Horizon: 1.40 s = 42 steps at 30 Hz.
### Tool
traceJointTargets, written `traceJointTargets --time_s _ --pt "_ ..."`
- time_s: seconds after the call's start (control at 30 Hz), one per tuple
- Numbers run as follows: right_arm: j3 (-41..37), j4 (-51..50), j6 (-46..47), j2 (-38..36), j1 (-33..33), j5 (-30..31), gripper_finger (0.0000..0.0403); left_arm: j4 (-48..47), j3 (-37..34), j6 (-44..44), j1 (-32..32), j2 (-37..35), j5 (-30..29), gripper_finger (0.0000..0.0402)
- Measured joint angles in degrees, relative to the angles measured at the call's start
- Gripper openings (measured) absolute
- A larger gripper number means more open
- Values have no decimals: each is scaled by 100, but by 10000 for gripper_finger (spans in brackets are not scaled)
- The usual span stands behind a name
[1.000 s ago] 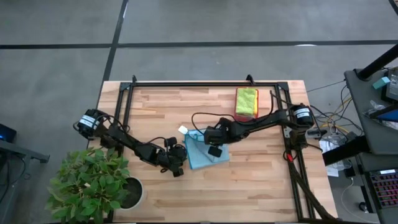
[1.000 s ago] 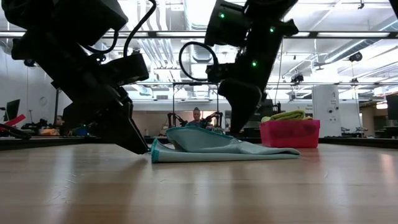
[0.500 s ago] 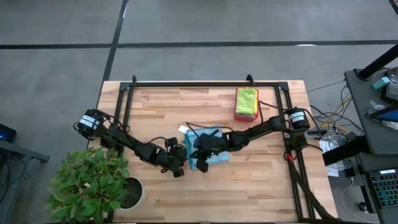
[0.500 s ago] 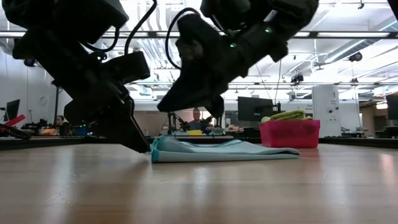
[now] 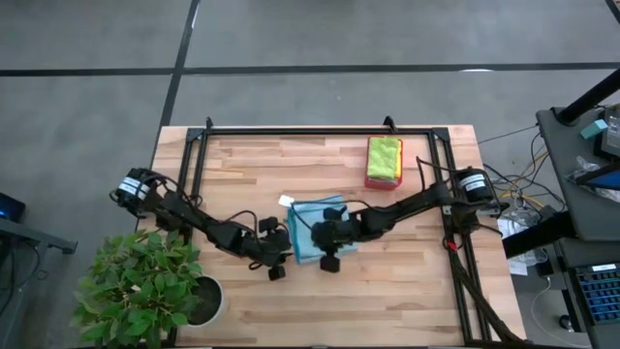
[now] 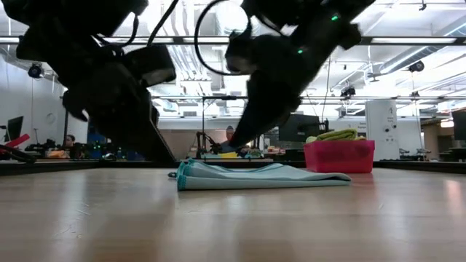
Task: Fold microfiber towels
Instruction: Fold the blue microfiber towel
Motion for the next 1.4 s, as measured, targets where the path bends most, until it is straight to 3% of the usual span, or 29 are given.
traceJointTargets --time_s 0.2,0.37,0.67,0.77,0.97,1.17,1.4 --pt "-286 178 -179 -20 276 39 9 318 9 -52 -19 82 41 109" --pt "-649 1534 -188 0 386 145 15 171 15 -163 -56 105 134 109" --pt "-639 2562 -441 446 373 350 109 165 20 -171 -140 149 216 109" --pt "-512 2604 -565 614 371 368 138 169 20 -146 -131 177 -67 109" --pt "-356 2593 -696 961 360 622 163 35 -14 37 -63 180 -399 109" --pt "-258 2614 -734 1126 346 623 138 -85 -23 56 -9 180 -475 109" --pt "-205 2586 -801 1169 330 622 33 -379 -30 476 213 96 -845 109"
